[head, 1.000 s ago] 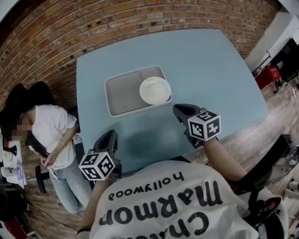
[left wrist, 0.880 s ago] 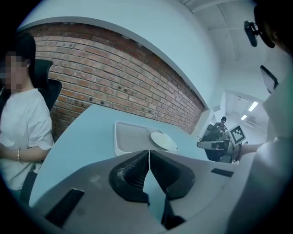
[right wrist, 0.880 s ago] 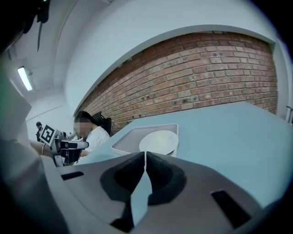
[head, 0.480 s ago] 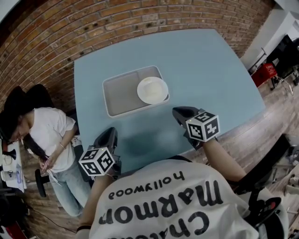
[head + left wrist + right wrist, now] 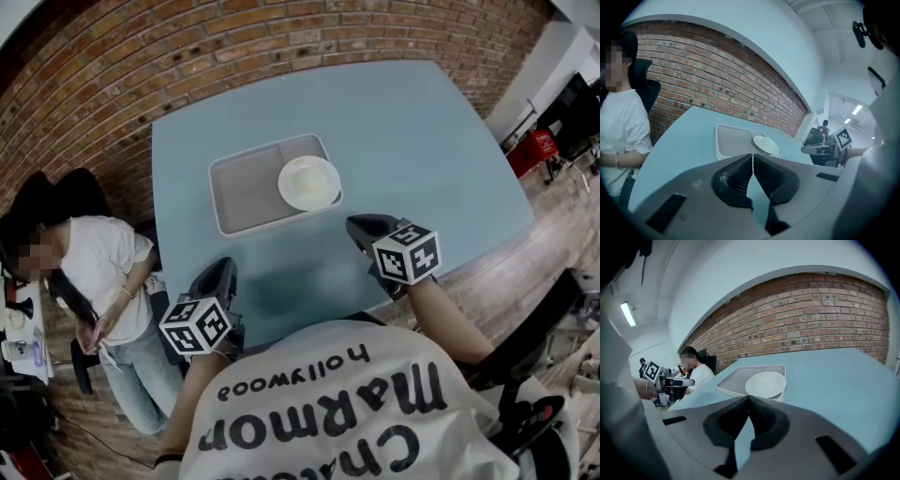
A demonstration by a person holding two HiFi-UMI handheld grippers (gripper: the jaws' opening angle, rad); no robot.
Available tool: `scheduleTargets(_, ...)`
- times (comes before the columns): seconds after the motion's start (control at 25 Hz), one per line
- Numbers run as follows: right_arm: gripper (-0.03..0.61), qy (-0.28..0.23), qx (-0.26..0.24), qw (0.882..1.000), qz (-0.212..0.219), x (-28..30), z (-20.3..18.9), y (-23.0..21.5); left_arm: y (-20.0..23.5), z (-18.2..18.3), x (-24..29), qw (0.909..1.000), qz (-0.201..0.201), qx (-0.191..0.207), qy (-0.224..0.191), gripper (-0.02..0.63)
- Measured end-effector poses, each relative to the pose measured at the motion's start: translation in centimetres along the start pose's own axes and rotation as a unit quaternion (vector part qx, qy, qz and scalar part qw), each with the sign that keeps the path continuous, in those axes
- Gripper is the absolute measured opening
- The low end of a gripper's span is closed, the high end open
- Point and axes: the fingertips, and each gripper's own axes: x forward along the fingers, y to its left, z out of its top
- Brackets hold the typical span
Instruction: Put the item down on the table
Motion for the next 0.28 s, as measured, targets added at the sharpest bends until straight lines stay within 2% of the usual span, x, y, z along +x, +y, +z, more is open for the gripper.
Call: scheduleTargets(0.28, 0.009, 0.004, -0.002, 1.000, -0.002, -0.13, -0.06, -0.25, -0.17, -0.19, -0.05, 1.0000, 0.002, 0.006, 0.006, 0.014)
